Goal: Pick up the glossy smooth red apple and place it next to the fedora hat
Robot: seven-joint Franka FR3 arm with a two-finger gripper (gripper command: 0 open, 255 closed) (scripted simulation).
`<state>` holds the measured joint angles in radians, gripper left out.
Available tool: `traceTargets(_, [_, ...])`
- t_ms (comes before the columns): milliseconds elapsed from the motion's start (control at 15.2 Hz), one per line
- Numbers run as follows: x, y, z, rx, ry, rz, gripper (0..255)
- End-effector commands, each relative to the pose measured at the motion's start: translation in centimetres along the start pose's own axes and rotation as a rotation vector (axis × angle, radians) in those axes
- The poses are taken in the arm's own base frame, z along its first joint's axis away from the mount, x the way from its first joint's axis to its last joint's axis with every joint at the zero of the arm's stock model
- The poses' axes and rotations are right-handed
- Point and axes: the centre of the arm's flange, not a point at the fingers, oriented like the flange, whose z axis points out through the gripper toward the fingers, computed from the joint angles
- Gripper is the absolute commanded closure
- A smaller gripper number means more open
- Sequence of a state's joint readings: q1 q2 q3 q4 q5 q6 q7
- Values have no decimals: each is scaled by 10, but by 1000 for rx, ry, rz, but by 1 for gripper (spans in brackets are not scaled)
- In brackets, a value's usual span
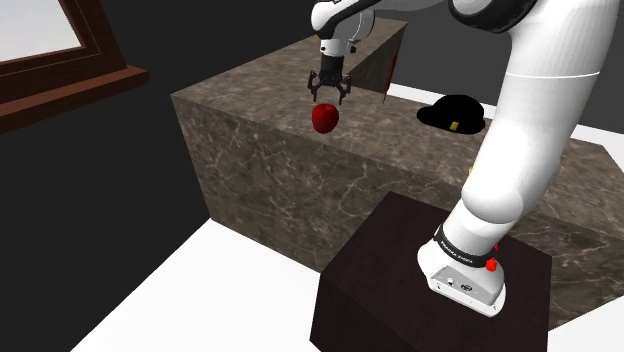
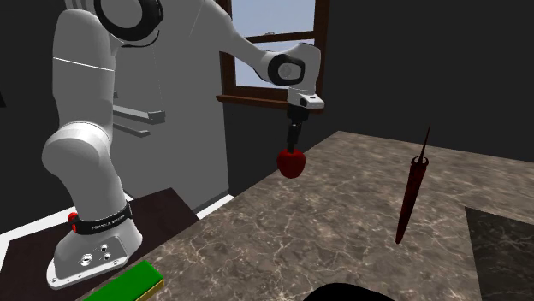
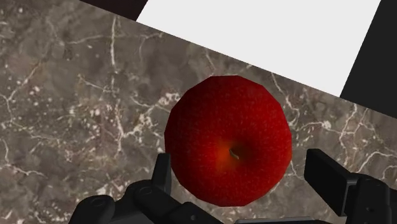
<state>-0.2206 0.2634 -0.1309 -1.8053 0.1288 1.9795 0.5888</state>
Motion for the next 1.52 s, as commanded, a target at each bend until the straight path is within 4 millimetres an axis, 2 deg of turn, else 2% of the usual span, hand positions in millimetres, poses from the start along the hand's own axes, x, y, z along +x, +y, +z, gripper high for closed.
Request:
traceTargets(0, [0,0,0,0,0,0,0])
traceTargets(132, [0,0,0,0,0,0,0])
traceTargets(198, [0,0,0,0,0,0,255])
traceTargets(792, [0,0,0,0,0,0,255])
traceTargets(1452, [-6,-1,-52,0,0,0,255])
